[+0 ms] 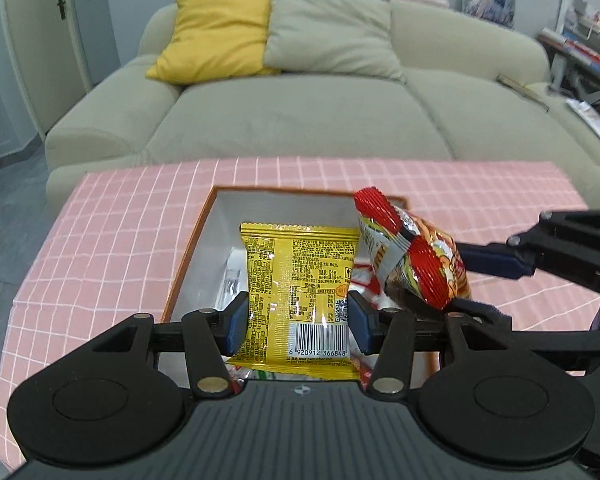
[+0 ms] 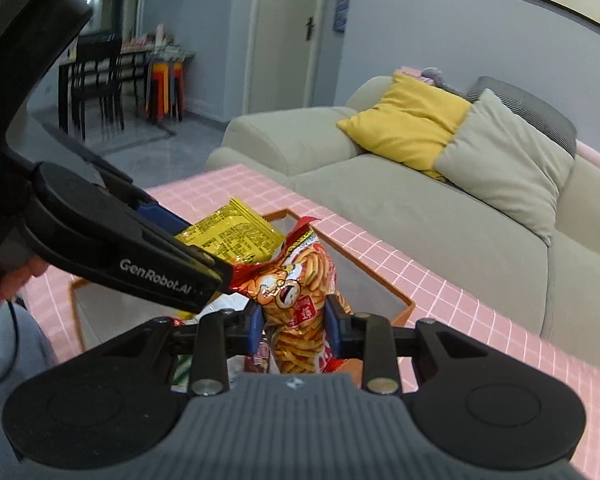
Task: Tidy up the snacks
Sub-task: 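Open both tools to drop the yellow packet and chip bag inside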
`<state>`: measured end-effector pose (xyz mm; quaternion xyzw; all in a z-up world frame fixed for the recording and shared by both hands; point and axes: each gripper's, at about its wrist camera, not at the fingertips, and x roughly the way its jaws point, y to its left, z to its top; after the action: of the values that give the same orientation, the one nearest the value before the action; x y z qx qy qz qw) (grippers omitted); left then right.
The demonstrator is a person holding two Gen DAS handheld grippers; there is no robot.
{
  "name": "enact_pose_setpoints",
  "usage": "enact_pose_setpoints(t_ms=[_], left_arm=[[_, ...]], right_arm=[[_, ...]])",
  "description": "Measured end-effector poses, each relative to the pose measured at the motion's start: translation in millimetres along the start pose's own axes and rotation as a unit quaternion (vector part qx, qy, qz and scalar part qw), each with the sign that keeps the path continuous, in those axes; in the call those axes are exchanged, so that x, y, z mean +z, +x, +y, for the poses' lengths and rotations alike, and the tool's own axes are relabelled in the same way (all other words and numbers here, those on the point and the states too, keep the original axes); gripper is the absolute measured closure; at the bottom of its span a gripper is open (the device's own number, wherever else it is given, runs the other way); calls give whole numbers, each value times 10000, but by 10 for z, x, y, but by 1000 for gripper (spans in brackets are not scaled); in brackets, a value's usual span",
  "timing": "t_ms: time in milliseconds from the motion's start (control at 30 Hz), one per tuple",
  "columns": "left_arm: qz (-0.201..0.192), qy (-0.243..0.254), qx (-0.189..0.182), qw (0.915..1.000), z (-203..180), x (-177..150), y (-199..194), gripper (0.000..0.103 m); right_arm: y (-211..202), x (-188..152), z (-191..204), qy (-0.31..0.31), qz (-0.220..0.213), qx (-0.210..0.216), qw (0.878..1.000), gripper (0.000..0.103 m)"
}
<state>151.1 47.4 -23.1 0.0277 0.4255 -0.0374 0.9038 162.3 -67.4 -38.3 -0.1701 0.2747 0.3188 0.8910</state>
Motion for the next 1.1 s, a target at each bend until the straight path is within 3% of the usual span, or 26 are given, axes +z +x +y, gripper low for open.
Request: enact_pose_setpoints(t_ms=[333, 600, 967, 1100], left_arm=[[631, 159, 187, 9977, 117, -13, 418, 45], [1175, 399, 319, 9918, 106, -23, 723, 45], [1462, 408, 372, 9877, 155, -42, 913, 43], [1450, 316, 313, 9884, 185, -22, 867, 38]], right_arm=[[665, 45, 84, -931, 645, -60, 9935, 75], [1060, -36, 123, -1544, 1165, -28, 9811, 75], [1191, -89, 105, -1556, 1474, 236, 9765, 73], [1135, -56, 80, -1486, 1557, 315, 9761, 57]])
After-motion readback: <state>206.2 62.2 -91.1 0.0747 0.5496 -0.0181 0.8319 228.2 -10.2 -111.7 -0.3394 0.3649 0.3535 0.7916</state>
